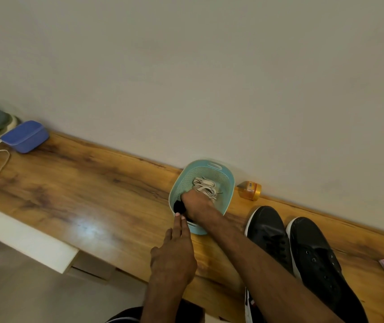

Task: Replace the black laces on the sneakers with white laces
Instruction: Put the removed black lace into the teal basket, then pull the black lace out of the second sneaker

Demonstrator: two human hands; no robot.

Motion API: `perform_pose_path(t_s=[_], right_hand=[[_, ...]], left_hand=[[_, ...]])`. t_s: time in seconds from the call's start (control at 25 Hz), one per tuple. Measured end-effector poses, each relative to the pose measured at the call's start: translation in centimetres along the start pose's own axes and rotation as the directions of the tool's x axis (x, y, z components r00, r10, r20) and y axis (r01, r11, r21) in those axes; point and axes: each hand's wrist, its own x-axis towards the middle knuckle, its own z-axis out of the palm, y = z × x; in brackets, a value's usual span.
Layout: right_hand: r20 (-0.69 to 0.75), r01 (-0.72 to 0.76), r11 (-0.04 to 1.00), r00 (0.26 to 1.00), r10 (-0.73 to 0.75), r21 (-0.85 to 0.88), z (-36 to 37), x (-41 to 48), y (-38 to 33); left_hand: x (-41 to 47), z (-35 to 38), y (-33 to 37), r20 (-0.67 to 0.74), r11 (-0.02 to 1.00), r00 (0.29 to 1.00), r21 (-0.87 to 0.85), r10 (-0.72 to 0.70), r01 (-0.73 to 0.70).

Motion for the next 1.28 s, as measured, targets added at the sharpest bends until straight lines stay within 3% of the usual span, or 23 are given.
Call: perform_pose_path(t_s=[0.52, 0.76, 0.96, 1.08, 1.28], right_hand=[[0.046, -0.047, 0.999, 0.998, 0.048, -0.017, -1.6, -0.8, 2.0], [0.04, 0.158, 0.986, 0.987, -0.156, -0.049, -1.0, -0.5, 1.4], [0.111, 0.153, 0.977, 0.984, -0.137, -0.148, -0.4, -0.6, 1.6], [0.03, 0.084, 0.996, 0.996, -0.083, -0.031, -2.0, -1.8, 2.2], [-0.277, 0.043, 0.964, 0.96, 0.032, 0.262, -4.3, -10.0, 5.0]], left_hand=[[-0.5, 0.1, -0.2, -0.009, 0.999, 1.0, 0.049, -0.006, 0.006], [-0.8, 0.4, 0.7, -0.009, 0.998, 1.0, 0.069, -0.006, 0.006], [-0.4, 0.4, 0.8, -0.008, 0.997, 1.0, 0.077, -0.012, 0.012], [-0.4, 0.4, 0.6, -0.016, 0.996, 1.0, 0.091, -0.011, 0.013], [-0.9, 0.2, 1.9, -0.151, 0.989, 0.982, 0.115, 0.111, -0.094]])
